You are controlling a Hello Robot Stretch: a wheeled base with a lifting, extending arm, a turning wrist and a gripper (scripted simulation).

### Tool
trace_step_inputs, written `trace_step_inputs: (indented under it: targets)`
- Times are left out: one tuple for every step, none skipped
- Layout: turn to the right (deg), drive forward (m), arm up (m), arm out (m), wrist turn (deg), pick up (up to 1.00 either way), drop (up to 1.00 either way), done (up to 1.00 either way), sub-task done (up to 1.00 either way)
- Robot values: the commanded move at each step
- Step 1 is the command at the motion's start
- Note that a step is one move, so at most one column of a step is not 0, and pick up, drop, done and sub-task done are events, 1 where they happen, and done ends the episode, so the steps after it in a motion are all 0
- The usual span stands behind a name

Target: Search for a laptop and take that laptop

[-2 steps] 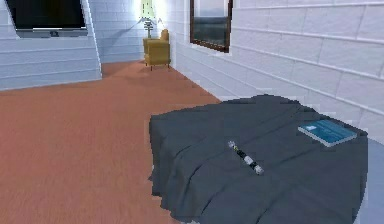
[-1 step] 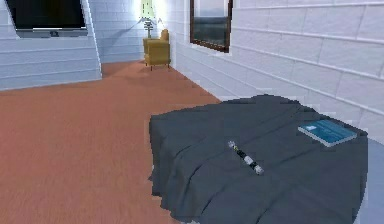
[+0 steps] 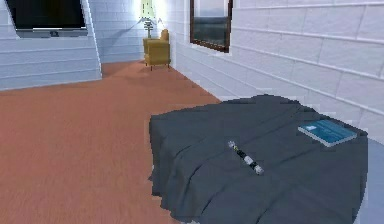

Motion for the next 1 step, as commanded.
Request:
trace_step_inputs:
  targets:
    - [0.0, 0.0, 0.1, 0.0, 0.0, 0.0, 0.0, 0.0, 0.0]
